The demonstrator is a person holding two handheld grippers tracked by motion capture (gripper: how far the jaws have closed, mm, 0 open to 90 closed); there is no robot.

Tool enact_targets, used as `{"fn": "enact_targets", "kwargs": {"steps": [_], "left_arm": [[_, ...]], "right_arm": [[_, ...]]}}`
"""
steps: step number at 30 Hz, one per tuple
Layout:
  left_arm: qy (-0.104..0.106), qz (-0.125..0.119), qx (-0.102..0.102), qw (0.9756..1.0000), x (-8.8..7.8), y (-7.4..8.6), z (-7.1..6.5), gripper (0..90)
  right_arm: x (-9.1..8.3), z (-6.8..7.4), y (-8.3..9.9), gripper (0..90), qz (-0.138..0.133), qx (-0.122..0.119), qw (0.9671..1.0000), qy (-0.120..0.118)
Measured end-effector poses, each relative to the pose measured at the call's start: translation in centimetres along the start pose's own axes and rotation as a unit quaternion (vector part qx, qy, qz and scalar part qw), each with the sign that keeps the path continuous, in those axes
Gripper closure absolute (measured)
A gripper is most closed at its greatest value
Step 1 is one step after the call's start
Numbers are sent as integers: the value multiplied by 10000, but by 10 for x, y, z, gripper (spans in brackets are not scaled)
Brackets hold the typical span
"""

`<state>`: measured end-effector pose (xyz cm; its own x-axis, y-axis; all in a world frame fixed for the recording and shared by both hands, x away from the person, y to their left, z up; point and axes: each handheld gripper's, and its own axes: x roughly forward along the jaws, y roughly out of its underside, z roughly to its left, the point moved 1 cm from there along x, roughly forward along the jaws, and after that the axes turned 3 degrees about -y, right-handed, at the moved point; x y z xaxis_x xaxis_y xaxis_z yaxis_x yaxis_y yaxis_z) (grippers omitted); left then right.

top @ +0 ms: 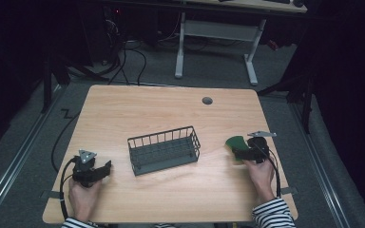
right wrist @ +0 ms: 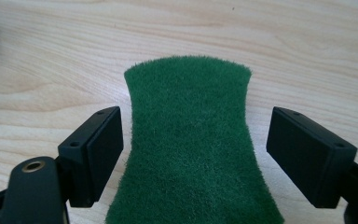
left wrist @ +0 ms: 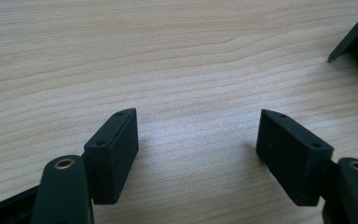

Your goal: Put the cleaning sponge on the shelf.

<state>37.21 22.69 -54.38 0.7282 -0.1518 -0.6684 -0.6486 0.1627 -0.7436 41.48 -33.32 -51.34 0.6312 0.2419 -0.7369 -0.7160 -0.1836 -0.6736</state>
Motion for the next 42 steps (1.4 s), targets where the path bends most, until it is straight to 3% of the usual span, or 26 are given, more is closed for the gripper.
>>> {"fn": "enact_targets", "kwargs": {"steps": [3,6,9,17,30,34,42], "left_arm": [[21,18,4,10000,1,-1,0,292],[27,20,8,10000,1,-1,0,286],[35,21,8,10000,1,-1,0,284],[55,22,17,10000,1,-1,0,273],[68,21,6,10000,1,0,1,271],[68,20,3,10000,1,0,1,271],[67,12,-8,10000,0,0,0,271]], "right_arm": [[3,0,1,211,84,-45,9999,56],[6,0,2,279,122,-58,9999,-55],[7,3,2,292,142,-150,9998,42],[6,1,2,306,88,-78,9999,-59],[-18,11,-10,310,-307,-76,9985,-441],[-24,17,-15,310,-350,-240,9979,-499],[-31,24,-21,310,-443,-170,9966,-678]]}}
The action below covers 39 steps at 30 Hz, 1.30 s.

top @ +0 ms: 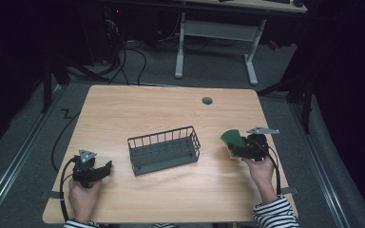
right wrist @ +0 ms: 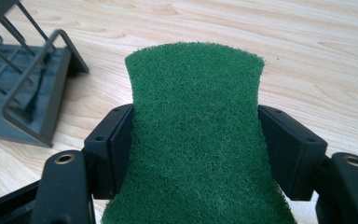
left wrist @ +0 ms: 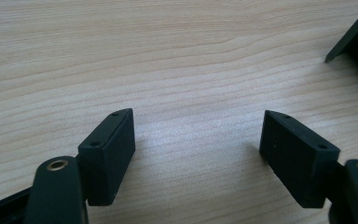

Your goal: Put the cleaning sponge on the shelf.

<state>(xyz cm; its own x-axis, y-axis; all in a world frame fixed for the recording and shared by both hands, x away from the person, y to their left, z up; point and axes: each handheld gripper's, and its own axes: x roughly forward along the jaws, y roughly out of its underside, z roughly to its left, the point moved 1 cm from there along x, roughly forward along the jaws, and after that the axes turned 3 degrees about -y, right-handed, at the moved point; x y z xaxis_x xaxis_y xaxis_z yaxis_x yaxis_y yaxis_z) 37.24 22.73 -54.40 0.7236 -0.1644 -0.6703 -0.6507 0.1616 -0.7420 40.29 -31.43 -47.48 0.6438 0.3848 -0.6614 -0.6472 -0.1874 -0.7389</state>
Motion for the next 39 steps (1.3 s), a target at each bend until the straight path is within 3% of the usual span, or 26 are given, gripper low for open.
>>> {"fn": "enact_targets", "kwargs": {"steps": [2,8,10,14,20,28,39], "left_arm": [[4,1,5,10000,0,0,0,270],[62,-7,-45,10000,0,-1,1,266],[49,-4,-30,10000,0,0,1,266],[59,-10,-45,10000,0,0,1,266],[52,-8,-35,10000,0,0,1,266],[27,-3,-18,10000,1,0,0,266],[26,-3,-17,10000,1,-1,0,266]], "right_arm": [[-3,3,-4,311,-30,67,9999,-104],[-9,14,-13,311,-163,-108,9995,-228],[-10,18,-15,311,-226,-64,9991,-346],[-12,26,-22,311,-171,-232,9988,-396],[-18,38,-34,312,-352,-239,9969,-667],[-17,58,-52,311,-391,-449,9938,-943],[-2,92,-76,310,-334,-836,9888,-1193]]}}
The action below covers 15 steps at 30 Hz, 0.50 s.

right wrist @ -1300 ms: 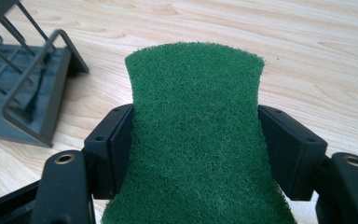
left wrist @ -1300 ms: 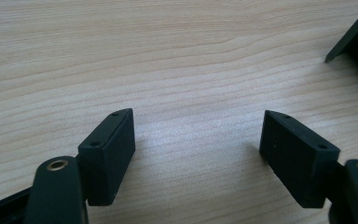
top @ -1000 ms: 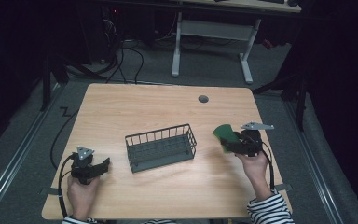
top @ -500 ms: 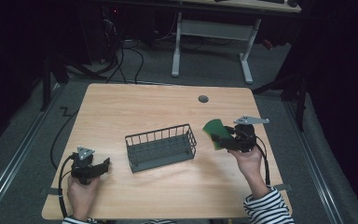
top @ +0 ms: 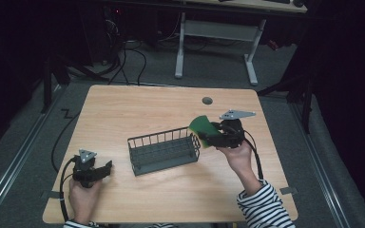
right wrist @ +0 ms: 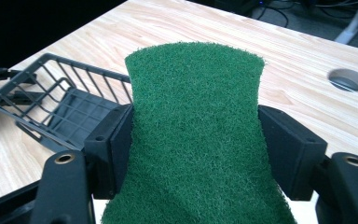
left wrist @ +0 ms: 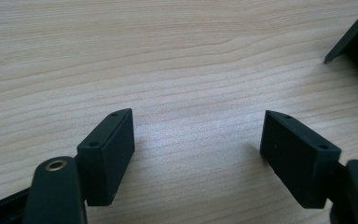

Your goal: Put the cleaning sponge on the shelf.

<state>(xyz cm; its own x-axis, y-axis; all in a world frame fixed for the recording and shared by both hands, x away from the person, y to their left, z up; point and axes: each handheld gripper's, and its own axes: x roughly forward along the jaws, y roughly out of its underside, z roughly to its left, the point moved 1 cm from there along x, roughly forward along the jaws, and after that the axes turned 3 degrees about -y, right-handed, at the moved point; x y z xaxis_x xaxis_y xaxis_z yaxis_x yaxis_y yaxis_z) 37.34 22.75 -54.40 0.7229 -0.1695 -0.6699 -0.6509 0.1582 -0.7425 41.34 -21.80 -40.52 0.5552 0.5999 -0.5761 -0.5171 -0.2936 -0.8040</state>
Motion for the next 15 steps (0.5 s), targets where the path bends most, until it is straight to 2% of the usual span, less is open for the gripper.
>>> {"fn": "enact_targets", "kwargs": {"steps": [9,15], "left_arm": [[8,12,30,10000,0,0,0,263],[19,8,23,10000,0,0,0,263]], "right_arm": [[25,15,-16,309,115,-166,9997,-132],[44,23,-20,308,243,-240,9992,-193]]}}
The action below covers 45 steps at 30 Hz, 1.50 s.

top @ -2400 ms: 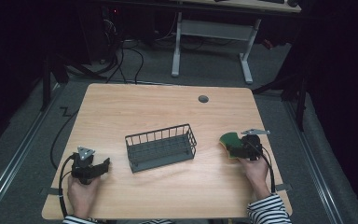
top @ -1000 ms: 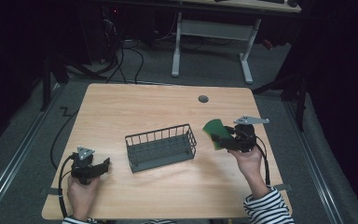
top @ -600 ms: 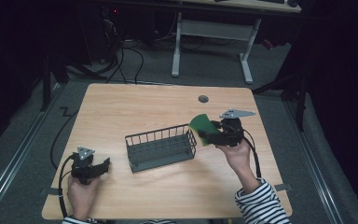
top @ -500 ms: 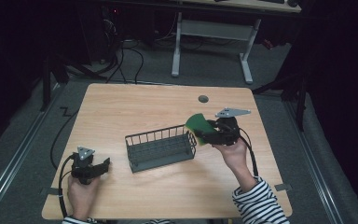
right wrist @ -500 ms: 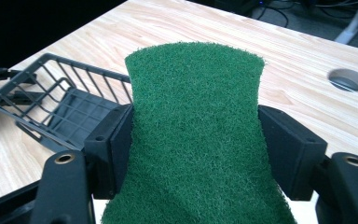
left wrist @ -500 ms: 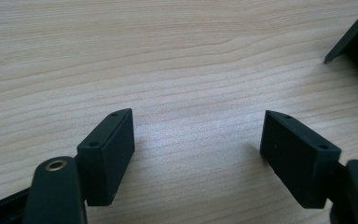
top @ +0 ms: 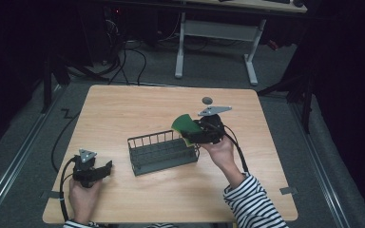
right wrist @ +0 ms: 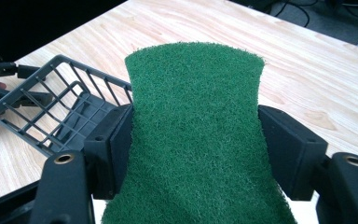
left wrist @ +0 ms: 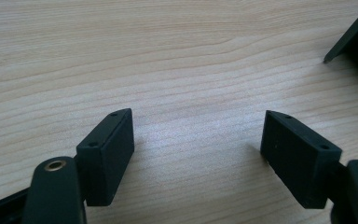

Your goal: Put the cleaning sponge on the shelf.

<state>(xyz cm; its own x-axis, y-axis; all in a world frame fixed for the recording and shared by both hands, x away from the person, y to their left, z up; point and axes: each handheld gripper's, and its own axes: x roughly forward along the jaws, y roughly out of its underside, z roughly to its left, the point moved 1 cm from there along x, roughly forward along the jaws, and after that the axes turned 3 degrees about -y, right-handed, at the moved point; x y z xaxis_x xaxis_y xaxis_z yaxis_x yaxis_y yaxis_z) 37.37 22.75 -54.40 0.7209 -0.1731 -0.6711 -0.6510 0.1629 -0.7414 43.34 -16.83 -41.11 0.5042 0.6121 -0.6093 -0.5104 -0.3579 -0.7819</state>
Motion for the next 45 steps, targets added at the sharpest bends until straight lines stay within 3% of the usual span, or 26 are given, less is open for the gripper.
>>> {"fn": "enact_targets", "kwargs": {"steps": [15,32,37,45], "left_arm": [[37,-14,-45,10000,0,0,1,264],[31,-6,-29,10000,0,0,1,264],[29,-5,-26,10000,0,0,1,264],[27,-3,-21,10000,0,0,1,264]], "right_arm": [[29,14,-1,305,272,-314,9990,180],[37,15,6,299,555,-394,9975,185],[37,14,10,300,488,-282,9983,125],[39,15,12,301,535,-358,9977,196]]}}
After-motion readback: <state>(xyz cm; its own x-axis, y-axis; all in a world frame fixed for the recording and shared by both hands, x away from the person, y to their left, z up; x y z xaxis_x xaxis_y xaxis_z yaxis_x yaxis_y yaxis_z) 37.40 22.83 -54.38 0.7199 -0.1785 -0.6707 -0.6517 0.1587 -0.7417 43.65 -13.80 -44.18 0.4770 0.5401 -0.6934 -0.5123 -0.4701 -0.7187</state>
